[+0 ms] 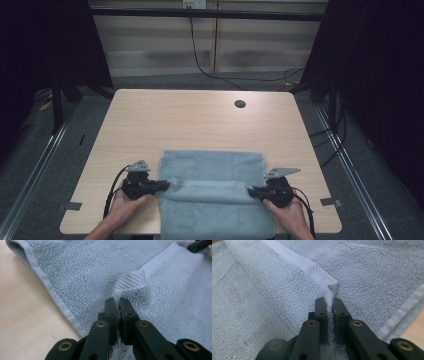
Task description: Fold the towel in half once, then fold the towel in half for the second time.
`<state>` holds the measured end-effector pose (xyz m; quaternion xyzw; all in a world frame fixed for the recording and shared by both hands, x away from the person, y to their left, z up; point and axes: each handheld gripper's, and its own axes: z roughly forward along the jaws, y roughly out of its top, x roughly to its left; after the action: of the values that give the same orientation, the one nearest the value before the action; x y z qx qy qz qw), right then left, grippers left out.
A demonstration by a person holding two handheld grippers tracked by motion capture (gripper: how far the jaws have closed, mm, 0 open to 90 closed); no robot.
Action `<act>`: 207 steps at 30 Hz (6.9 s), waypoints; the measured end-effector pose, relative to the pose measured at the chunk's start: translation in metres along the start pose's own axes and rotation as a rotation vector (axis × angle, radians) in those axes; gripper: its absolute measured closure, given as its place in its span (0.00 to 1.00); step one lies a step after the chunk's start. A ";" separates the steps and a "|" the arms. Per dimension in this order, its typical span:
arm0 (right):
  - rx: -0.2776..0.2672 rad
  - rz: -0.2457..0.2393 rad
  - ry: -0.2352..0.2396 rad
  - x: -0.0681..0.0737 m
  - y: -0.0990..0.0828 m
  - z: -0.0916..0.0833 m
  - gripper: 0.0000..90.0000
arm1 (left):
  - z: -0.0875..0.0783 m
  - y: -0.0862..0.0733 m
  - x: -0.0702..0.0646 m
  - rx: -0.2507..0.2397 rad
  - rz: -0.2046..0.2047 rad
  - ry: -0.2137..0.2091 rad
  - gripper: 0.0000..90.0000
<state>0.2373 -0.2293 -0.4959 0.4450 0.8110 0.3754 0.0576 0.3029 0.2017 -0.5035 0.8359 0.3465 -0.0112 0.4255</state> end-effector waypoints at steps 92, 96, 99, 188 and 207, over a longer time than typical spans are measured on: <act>-0.238 -0.077 0.055 0.018 0.007 -0.054 0.93 | -0.074 -0.031 -0.029 -0.196 0.072 -0.044 0.95; -0.194 -0.079 0.065 0.025 -0.012 -0.050 0.91 | -0.073 -0.043 -0.035 -0.160 0.087 -0.059 0.94; -0.186 -0.077 0.080 0.033 -0.025 -0.057 0.86 | -0.077 -0.051 -0.042 -0.151 0.082 -0.083 0.93; -0.088 -0.012 -0.094 -0.087 0.077 0.041 0.50 | -0.001 0.051 0.082 -0.082 -0.019 0.127 0.43; -0.073 0.022 -0.023 -0.086 0.066 0.043 0.89 | 0.013 0.040 0.072 -0.041 -0.004 0.068 0.89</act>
<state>0.3518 -0.2504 -0.5036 0.4558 0.7911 0.4001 0.0791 0.3848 0.2173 -0.5068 0.8262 0.3629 0.0233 0.4303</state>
